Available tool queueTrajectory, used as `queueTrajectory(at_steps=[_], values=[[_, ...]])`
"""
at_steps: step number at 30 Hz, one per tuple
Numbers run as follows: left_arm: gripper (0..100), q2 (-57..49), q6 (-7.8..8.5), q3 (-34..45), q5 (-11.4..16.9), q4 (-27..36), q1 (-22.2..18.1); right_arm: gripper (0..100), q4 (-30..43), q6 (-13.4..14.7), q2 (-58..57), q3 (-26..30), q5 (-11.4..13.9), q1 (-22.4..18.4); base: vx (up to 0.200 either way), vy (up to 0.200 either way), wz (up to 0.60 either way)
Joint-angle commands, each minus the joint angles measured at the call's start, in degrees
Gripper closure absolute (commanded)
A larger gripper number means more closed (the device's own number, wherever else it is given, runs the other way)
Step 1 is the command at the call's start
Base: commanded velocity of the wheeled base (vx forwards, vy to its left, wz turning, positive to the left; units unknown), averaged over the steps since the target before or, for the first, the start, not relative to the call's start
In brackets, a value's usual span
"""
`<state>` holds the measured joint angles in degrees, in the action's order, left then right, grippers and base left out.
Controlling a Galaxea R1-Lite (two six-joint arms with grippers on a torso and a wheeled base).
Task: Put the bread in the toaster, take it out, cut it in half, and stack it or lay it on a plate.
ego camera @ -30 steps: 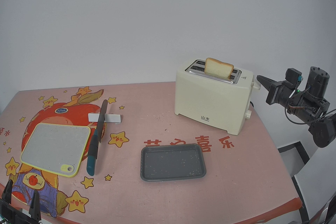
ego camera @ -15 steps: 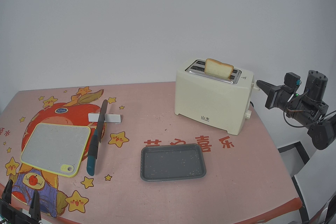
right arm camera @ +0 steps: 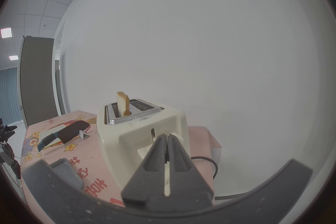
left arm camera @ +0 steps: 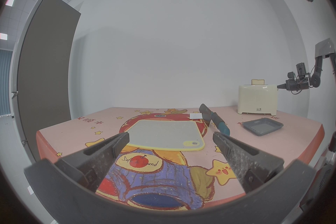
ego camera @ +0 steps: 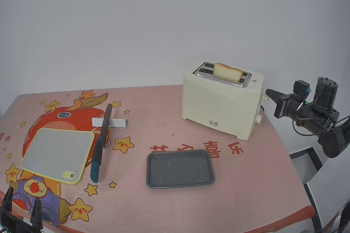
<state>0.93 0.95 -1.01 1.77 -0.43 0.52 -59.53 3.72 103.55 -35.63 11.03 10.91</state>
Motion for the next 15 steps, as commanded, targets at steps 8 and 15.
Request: queueTrajectory(at_steps=[8,15], values=[[0,-0.93,0.02,1.01,-0.01,-0.01,0.0,100,0.11,-0.11,1.13,0.83,0.04,0.08,0.0,0.0,0.0],[0,-0.93,0.02,1.01,0.08,-0.01,0.0,100,0.11,-0.73,2.19,1.09,-0.31,0.16,0.0,0.0,0.0]])
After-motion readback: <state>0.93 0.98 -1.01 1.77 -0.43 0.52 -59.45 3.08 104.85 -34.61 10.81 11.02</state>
